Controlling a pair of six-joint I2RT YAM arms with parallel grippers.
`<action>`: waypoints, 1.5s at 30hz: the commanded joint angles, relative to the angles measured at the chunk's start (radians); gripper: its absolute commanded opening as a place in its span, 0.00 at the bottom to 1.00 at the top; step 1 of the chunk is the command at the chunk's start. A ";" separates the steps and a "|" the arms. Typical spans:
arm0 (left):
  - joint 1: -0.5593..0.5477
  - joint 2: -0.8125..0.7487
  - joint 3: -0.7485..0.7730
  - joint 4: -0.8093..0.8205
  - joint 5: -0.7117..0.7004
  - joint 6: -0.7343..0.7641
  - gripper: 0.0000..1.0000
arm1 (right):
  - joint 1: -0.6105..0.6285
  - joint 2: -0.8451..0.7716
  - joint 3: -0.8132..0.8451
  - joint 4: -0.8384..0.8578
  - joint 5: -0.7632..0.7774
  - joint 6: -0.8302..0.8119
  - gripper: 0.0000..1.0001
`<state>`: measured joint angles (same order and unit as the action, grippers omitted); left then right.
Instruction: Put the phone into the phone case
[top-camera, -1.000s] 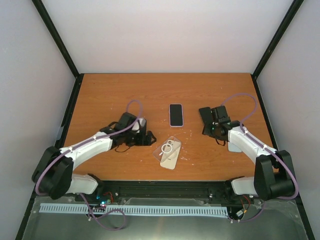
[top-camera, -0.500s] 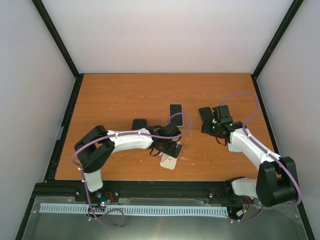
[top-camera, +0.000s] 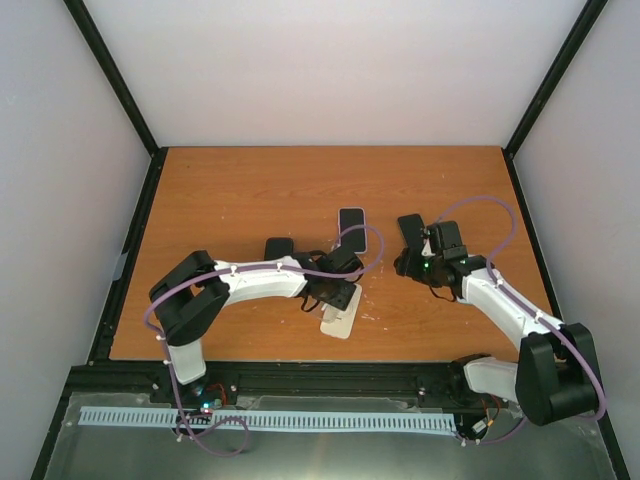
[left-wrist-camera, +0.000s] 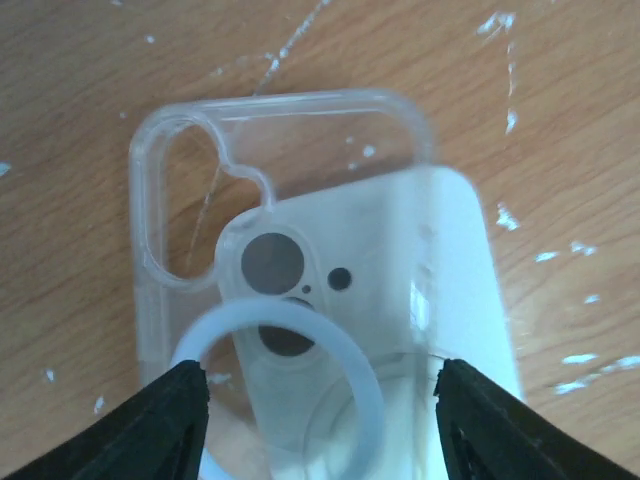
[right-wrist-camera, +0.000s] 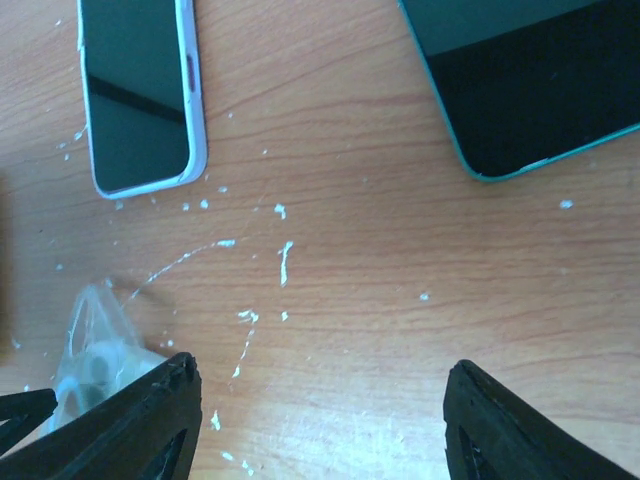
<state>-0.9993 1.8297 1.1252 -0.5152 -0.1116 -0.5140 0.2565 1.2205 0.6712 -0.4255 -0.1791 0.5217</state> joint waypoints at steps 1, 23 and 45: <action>-0.002 -0.030 -0.001 -0.041 -0.037 -0.006 0.56 | -0.006 -0.050 -0.038 0.047 -0.087 0.034 0.65; 0.258 -0.321 -0.344 0.254 0.410 -0.149 0.72 | 0.363 0.004 -0.240 0.538 -0.189 0.407 0.59; 0.250 -0.173 -0.460 0.647 0.713 -0.261 0.34 | 0.428 0.158 -0.312 0.863 -0.239 0.548 0.69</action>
<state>-0.7307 1.6321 0.6552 0.0154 0.5358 -0.7280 0.6750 1.3689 0.3782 0.3275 -0.3782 1.0393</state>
